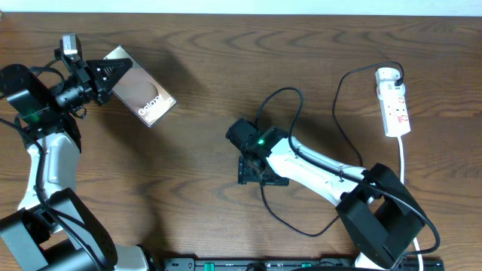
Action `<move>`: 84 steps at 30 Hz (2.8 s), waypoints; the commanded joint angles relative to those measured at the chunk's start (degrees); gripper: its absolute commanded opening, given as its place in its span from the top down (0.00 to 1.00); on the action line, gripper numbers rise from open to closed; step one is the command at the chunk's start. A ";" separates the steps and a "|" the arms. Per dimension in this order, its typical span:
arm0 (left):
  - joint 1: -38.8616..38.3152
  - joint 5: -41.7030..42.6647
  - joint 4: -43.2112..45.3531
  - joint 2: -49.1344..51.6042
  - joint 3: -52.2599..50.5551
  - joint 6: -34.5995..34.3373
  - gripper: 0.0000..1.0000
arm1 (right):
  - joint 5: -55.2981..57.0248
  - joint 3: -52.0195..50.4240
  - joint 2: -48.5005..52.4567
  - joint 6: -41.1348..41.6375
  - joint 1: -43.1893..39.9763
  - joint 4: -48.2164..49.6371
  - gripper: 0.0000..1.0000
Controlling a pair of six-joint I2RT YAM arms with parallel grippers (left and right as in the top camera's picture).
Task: Plug charger to phone and switch on socket
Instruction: 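Lower the right gripper over the black cable's plug end, then grasp the cable plug with the right gripper and lift it, then bring the held plug to the phone's bottom port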
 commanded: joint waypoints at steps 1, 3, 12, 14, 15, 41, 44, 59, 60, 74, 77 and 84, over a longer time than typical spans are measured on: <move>0.17 1.57 0.66 -1.05 0.50 0.81 0.93 | 0.02 -0.55 3.54 0.68 0.39 0.39 0.23; 0.17 1.57 0.66 -1.05 0.50 0.81 0.93 | -0.42 -0.55 4.44 0.68 0.39 0.52 0.25; 0.17 1.57 0.66 -1.05 0.50 0.83 0.93 | -0.57 -0.55 4.63 0.68 0.42 0.68 0.41; 0.17 1.57 0.66 -1.05 0.50 0.83 0.93 | -0.57 -0.55 4.63 0.66 0.39 0.66 0.48; 0.17 1.57 0.66 -1.05 0.50 0.83 0.93 | -0.57 -0.55 4.63 0.68 0.39 0.68 0.53; 0.17 1.62 0.66 -1.05 0.50 1.25 0.93 | -0.85 5.73 4.20 -4.55 -4.48 -1.95 0.99; 0.17 1.77 0.66 -1.05 0.50 1.25 0.93 | -4.68 12.37 3.82 -10.12 -8.68 -5.81 0.99; 0.15 2.21 0.66 -1.05 0.50 2.97 0.93 | -68.39 29.94 3.85 -71.32 -23.63 -21.24 0.99; 0.11 2.21 0.66 -1.05 0.50 3.21 0.93 | -69.29 29.64 3.85 -73.96 -23.63 -22.53 0.99; -4.37 2.16 1.11 -1.05 0.50 5.73 0.93 | -82.51 17.18 3.89 -81.85 -16.20 -13.94 0.99; -6.27 1.49 1.11 -1.05 0.50 5.73 0.93 | -86.38 15.47 3.93 -81.83 -15.30 -10.62 0.99; -10.91 -1.05 1.11 -1.05 0.50 5.75 0.93 | -88.70 15.21 3.96 -72.06 -14.88 -1.79 0.99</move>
